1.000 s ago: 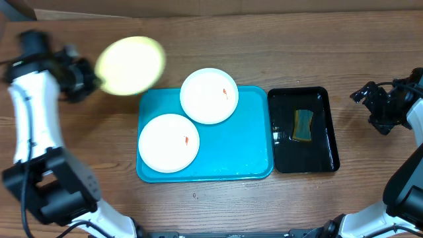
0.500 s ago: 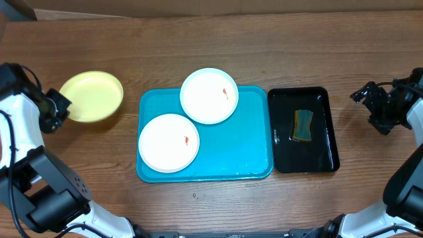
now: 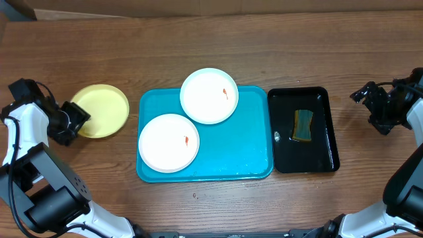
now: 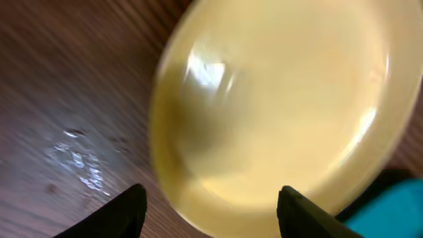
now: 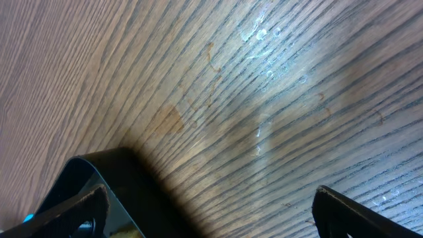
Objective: Clean dirty plates on tray and stack at the side
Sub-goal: 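Swing the yellow plate left and set it on the table, then move the left gripper back over the white plates on the blue tray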
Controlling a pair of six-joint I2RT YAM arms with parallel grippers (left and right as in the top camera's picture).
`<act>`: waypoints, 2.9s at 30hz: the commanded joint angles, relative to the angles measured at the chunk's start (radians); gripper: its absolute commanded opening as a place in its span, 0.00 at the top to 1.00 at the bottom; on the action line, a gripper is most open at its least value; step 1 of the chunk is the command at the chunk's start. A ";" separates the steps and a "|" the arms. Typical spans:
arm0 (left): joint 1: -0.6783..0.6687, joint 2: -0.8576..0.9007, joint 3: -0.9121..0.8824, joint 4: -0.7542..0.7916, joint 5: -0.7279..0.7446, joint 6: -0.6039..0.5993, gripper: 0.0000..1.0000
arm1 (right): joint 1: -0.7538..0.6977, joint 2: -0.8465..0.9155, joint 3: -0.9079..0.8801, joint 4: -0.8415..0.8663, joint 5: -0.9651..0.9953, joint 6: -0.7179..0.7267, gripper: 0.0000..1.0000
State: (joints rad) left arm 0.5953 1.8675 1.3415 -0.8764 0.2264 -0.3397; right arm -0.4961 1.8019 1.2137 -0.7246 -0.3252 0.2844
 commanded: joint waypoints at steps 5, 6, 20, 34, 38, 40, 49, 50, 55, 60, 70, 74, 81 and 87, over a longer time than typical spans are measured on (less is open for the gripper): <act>-0.099 -0.075 0.020 -0.059 0.316 0.154 0.37 | 0.000 -0.023 0.017 0.006 0.002 -0.003 0.00; -0.132 -0.091 0.020 -0.062 0.314 0.162 0.37 | 0.000 -0.023 0.017 0.006 0.002 -0.003 0.00; -0.734 -0.128 0.020 0.017 -0.058 0.043 0.36 | 0.000 -0.023 0.017 0.006 0.002 -0.003 0.00; -0.937 -0.128 0.020 0.043 -0.080 -0.015 0.29 | 0.000 -0.023 0.017 0.006 0.002 -0.003 0.00; -0.936 -0.128 0.020 0.043 -0.080 -0.024 0.28 | 0.000 -0.023 0.017 0.006 0.002 -0.003 0.00; -0.936 -0.128 0.020 0.043 -0.080 -0.024 0.27 | 0.000 -0.023 0.017 0.006 0.002 -0.003 0.00; -0.936 -0.128 0.020 0.041 -0.081 -0.023 0.23 | 0.000 -0.023 0.017 0.006 0.002 -0.003 0.00; -0.936 -0.128 0.020 0.041 -0.081 -0.024 0.22 | 0.000 -0.023 0.017 0.006 0.002 -0.003 0.00; -0.936 -0.128 0.020 0.042 -0.081 -0.023 0.10 | 0.000 -0.023 0.017 0.006 0.002 -0.003 0.00; -0.936 -0.128 0.020 0.042 -0.081 -0.023 0.06 | 0.000 -0.023 0.017 0.006 0.002 -0.003 0.00; -0.936 -0.128 0.020 0.039 -0.129 -0.023 0.03 | 0.000 -0.023 0.017 0.006 0.002 -0.003 0.00; -0.936 -0.128 0.020 0.029 -0.134 -0.019 0.03 | 0.000 -0.023 0.017 0.006 0.002 -0.003 0.00; -0.936 -0.128 0.020 0.026 -0.171 -0.019 0.02 | 0.000 -0.023 0.017 0.006 0.002 -0.003 0.00; -0.930 -0.128 0.020 0.048 -0.267 -0.019 0.02 | 0.000 -0.023 0.017 0.006 0.002 -0.003 0.00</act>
State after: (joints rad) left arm -0.3401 1.7550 1.3487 -0.8406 0.0322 -0.3607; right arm -0.4957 1.8019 1.2137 -0.7250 -0.3252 0.2836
